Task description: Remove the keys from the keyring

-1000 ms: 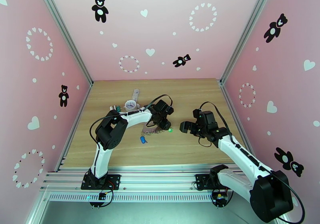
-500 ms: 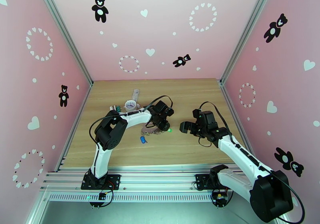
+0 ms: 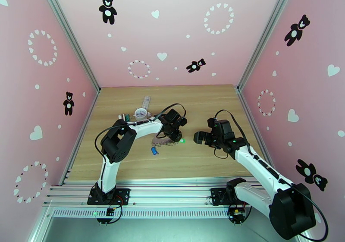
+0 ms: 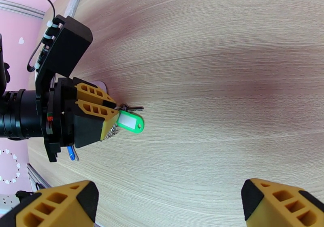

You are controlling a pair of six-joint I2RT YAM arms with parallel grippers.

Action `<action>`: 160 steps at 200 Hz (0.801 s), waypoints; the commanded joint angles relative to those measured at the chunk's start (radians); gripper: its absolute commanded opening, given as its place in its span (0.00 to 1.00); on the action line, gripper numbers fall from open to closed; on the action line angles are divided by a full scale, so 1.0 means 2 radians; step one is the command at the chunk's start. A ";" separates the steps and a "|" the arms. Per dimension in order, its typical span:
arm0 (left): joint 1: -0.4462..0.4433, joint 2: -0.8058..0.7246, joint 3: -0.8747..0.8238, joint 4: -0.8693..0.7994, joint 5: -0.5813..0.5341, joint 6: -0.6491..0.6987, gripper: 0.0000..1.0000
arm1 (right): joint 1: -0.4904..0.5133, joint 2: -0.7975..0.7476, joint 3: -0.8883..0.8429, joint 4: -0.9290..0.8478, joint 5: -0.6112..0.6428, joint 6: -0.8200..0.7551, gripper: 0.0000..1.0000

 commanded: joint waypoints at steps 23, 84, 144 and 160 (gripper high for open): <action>-0.003 -0.016 0.000 -0.012 -0.018 0.022 0.24 | 0.001 0.007 0.009 0.000 -0.005 -0.006 0.99; -0.006 -0.007 0.005 -0.023 -0.049 0.033 0.23 | 0.001 0.012 0.012 0.003 -0.010 -0.006 0.99; -0.006 -0.023 0.006 -0.024 -0.066 0.047 0.10 | 0.001 0.001 0.014 0.000 -0.001 -0.009 0.99; -0.006 -0.028 0.006 -0.024 -0.074 0.050 0.06 | 0.001 -0.005 0.013 -0.001 0.002 -0.012 0.99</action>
